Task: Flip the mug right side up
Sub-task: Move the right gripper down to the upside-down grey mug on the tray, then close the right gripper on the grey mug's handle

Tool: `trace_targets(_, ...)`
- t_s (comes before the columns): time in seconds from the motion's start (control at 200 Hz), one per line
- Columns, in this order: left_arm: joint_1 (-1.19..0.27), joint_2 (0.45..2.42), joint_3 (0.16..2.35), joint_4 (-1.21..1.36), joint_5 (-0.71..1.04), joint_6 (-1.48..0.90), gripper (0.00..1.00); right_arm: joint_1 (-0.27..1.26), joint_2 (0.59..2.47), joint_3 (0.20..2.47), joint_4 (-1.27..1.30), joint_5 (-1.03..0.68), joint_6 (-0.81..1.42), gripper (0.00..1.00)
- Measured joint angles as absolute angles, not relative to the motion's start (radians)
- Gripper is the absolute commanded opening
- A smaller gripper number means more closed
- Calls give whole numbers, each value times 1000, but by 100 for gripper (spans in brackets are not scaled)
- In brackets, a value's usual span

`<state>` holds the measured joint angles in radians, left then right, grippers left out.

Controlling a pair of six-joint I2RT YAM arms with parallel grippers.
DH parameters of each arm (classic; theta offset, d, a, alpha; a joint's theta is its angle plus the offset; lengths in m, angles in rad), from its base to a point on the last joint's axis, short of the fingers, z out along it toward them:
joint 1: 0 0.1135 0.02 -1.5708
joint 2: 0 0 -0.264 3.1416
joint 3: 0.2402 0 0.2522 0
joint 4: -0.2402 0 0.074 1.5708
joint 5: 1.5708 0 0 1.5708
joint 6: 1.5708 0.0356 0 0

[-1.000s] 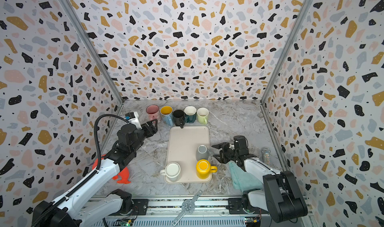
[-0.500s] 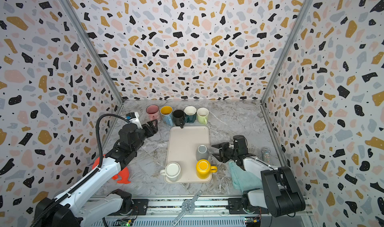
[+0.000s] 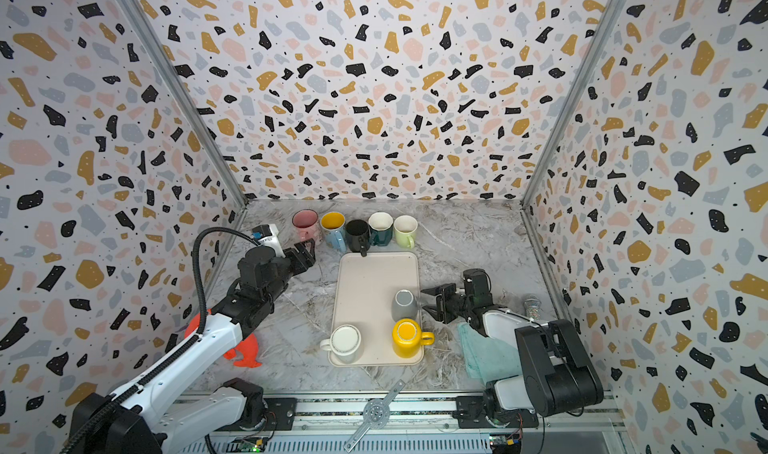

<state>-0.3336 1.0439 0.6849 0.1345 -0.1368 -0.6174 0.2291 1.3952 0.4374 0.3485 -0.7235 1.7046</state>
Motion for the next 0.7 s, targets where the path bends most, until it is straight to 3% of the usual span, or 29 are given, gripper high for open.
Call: trace_targets(0.701,-323,1046,687,133,-136,-613,79,269,1496,480,421,-730,1725,41)
